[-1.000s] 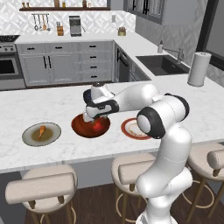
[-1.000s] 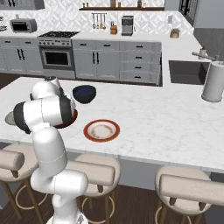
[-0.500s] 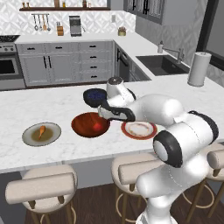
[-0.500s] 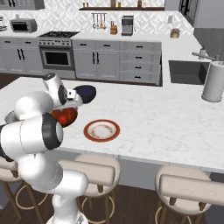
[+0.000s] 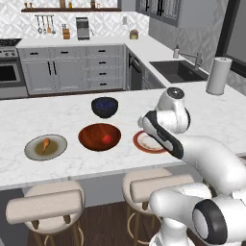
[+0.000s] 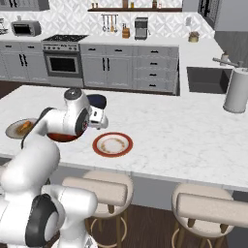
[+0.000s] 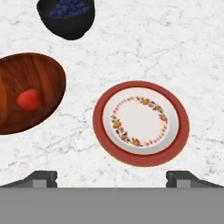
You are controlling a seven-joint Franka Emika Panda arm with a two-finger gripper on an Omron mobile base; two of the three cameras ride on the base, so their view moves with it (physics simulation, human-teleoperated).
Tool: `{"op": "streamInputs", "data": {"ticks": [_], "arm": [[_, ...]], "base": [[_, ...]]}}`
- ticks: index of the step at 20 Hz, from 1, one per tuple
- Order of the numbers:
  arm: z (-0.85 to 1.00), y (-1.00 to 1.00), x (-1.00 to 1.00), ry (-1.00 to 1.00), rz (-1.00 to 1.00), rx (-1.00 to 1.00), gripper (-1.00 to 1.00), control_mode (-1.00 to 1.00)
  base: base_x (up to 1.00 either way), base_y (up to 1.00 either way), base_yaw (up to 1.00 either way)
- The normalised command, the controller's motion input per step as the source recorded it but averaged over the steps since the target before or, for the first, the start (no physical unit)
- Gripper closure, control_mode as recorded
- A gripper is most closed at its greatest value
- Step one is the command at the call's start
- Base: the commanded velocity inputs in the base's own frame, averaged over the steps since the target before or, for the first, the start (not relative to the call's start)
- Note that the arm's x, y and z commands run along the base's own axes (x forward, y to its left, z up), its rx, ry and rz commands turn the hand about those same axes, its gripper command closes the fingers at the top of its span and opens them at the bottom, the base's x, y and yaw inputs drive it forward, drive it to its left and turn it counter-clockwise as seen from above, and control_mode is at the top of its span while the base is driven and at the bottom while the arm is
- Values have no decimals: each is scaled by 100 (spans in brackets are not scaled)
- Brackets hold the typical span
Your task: Pick the chicken drumstick and tomato from their plates and place them in the bowl. Then put the bowl in the fridge.
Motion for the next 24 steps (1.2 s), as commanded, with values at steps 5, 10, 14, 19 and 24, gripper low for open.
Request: {"op": "streamInputs", "data": {"ticks": [5, 10, 14, 19, 24], "arm": [[70, -44, -88, 15, -8, 18, -100, -100], [23, -5, -93, 1, -15, -1, -100, -100], [0, 0, -46, 1, -21, -23, -100, -100], [0, 0, -2, 0, -5, -7, -100, -100], [0, 1, 0, 0, 0, 0, -100, -100]], "base": [[0, 0, 0], [0, 0, 0], [0, 0, 0], [0, 0, 0], [0, 0, 0]]}}
